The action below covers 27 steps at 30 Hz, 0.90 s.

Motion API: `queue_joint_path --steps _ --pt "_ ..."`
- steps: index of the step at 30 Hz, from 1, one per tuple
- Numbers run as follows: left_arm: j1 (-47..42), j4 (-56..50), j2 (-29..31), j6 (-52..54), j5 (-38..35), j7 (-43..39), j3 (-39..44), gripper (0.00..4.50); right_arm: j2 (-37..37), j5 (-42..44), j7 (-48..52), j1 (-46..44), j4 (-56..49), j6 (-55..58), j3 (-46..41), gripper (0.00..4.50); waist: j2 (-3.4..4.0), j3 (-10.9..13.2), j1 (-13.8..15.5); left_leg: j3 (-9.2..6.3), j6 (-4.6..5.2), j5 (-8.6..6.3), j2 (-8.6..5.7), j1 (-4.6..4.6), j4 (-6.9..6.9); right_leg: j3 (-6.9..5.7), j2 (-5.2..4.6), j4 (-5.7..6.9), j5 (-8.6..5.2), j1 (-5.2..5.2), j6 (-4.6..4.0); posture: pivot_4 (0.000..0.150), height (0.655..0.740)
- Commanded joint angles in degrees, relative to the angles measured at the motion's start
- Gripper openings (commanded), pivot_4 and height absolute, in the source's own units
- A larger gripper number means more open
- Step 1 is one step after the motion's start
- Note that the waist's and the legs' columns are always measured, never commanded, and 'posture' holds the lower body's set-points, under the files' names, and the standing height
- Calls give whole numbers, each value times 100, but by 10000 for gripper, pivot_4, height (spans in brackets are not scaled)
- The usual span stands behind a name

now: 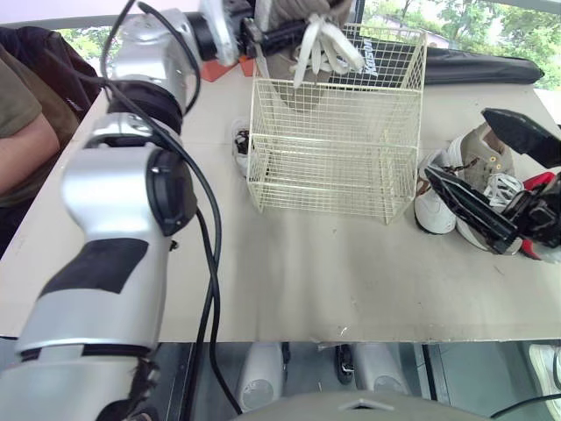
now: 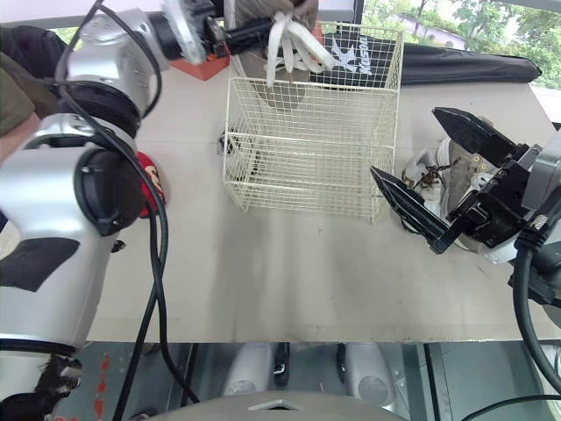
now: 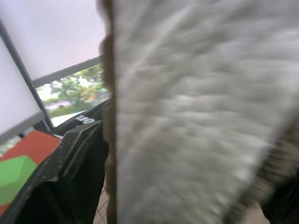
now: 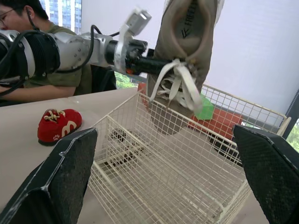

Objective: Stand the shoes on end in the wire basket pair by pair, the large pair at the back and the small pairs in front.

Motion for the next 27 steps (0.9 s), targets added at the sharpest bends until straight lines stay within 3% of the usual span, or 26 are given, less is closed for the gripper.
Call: queue_joint_path --steps 1,17,22,27 --pt "-255 -218 343 158 -84 -33 101 44716 -72 -54 155 -219 150 -168 177 45000 0 0 17 0 0 0 0 0 0 -1 -1 -1 0 0 0 1500 7400" --pt "85 -684 704 -44 -61 -774 -128 44716 -44 -276 583 -642 556 -138 602 45000 0 -1 50 -1 0 0 -1 -2 6 -3 -5 0 0 2 -1 1500 7400" --pt "547 -1650 545 262 -325 -791 -149 44716 -40 -290 590 -675 584 -123 659 45000 -1 -1 99 -1 0 0 -2 -6 11 -7 -9 -2 0 5 -1 1500 7400" --pt "1628 -3506 363 1091 -742 -735 -271 44716 -23 -347 605 -729 638 -101 780 45000 0 -2 81 -1 -6 4 -2 -1 11 -3 -11 4 1 5 -1 1500 7400"
